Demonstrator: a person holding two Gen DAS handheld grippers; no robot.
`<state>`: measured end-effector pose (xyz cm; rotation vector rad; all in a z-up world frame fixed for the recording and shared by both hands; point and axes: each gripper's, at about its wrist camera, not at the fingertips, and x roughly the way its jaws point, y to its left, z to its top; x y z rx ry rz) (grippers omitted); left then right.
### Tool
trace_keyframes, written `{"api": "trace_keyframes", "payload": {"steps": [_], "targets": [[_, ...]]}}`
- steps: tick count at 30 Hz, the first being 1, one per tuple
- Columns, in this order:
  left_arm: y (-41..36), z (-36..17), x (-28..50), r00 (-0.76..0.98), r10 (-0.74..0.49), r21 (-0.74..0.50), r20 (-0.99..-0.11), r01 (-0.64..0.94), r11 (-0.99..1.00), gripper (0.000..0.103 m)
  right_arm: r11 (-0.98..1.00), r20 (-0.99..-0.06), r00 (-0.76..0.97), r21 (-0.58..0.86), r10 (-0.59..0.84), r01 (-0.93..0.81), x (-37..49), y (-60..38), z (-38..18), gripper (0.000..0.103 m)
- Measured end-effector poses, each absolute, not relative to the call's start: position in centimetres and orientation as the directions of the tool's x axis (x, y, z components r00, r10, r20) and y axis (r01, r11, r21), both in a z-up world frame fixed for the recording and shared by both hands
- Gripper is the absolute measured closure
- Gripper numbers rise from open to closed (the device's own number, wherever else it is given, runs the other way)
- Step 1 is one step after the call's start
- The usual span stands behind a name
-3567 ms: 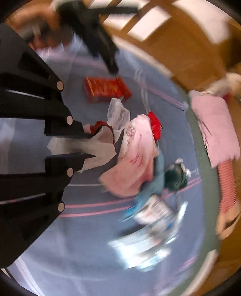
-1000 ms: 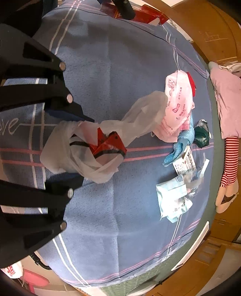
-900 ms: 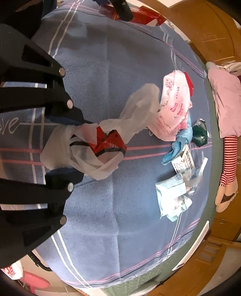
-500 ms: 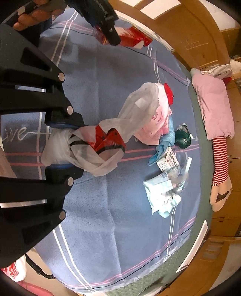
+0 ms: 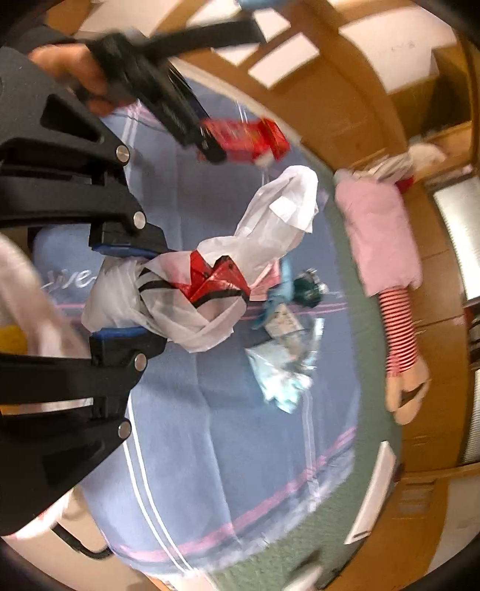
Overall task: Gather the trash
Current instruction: 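Carry the red box and white plastic over the trash bag and open both grippers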
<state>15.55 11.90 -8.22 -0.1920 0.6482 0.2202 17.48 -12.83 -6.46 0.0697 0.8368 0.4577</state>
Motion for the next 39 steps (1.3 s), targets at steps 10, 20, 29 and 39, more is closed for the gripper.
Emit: {"api": "trace_keyframes", "payload": {"steps": [10,20,29,39], "targets": [[5.2,-4.1,11.6,0.822,0.037,-0.055,-0.568,-0.083,0.995,0.046,0.885,-0.812,0.46,0.14,0.359,-0.445,9.4,-19.4,-8.3,0.074],[1.0,-3.9,9.4,0.809,-0.043,-0.039,-0.587,0.024,0.999,0.045,0.925,-0.904,0.261,0.269,0.338,-0.269,9.4,-22.7,-14.7,0.039],[-5.5,-9.3,8.1,0.511,-0.377,-0.082,-0.773,0.508,0.857,0.045,0.886,-0.681,0.638,0.464,0.361,-0.006,10.2,-31.4,-7.2,0.031],[-7.7,-10.7,6.0,0.4,-0.452,-0.079,-0.798,0.674,0.735,0.011,0.887,-0.716,0.62,0.457,0.32,0.071,10.5,-32.8,-8.2,0.031]]}}
